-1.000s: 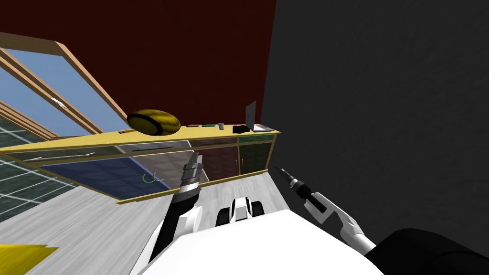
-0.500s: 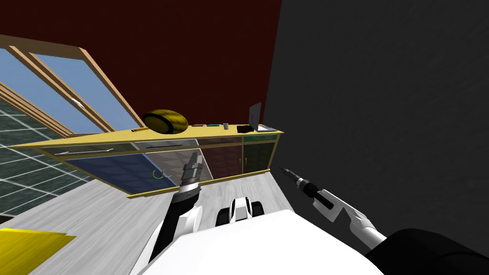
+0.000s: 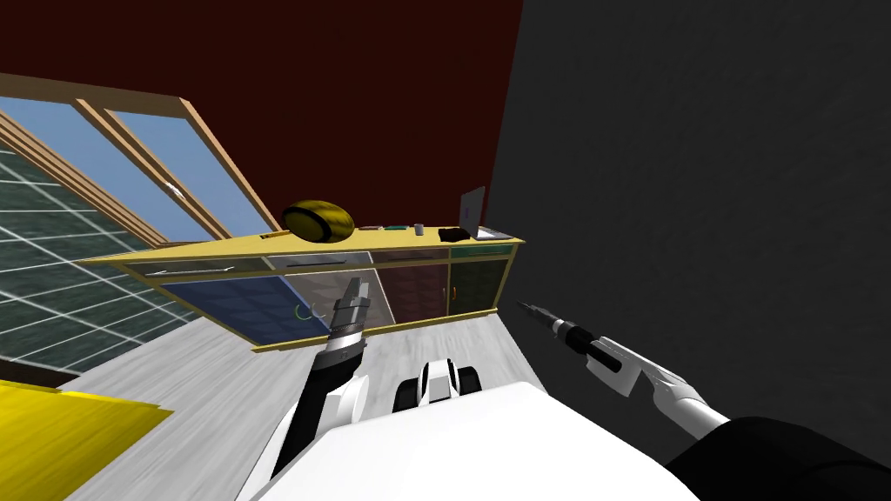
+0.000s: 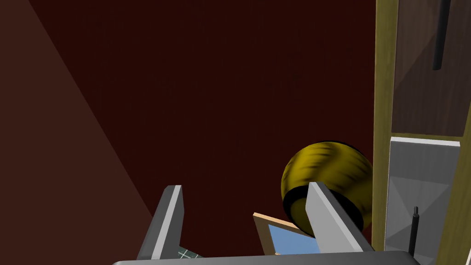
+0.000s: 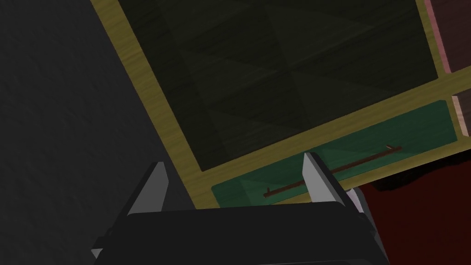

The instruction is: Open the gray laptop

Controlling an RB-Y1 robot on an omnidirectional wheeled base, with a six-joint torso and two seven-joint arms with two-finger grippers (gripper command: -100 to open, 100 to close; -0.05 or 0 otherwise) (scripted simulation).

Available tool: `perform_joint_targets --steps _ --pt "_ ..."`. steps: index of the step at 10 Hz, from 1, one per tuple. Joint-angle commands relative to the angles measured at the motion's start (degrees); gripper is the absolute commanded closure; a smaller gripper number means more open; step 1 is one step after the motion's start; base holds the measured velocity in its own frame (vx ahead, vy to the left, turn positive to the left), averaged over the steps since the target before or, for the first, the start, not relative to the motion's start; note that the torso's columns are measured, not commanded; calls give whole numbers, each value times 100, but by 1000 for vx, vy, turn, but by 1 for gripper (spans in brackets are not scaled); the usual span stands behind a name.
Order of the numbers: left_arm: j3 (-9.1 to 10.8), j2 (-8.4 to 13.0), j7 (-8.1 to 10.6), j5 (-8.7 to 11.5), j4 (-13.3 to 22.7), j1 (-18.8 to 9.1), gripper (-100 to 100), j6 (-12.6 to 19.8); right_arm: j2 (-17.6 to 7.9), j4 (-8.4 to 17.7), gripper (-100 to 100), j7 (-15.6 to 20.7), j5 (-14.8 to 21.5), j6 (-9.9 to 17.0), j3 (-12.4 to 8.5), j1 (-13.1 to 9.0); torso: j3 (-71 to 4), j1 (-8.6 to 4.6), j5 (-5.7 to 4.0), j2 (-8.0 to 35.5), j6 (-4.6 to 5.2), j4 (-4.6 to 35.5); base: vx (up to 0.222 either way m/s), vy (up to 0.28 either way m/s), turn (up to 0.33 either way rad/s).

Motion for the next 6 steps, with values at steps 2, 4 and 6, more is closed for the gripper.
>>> perform_joint_targets --steps 2,4,6 --pt "0 0 0 0 0 0 0 0 -464 375 -100 162 1 -20 -27 -123 -2 -7 -2 -3 -2 -1 24 83 67" --pt "0 0 0 0 0 0 0 0 -733 592 -100 264 1 -28 -55 -212 3 -7 -2 5 -1 1 15 80 73" --pt "0 0 0 0 0 0 0 0 -1153 992 -100 469 4 -53 -125 -409 2 -5 -1 3 -1 1 36 111 127"
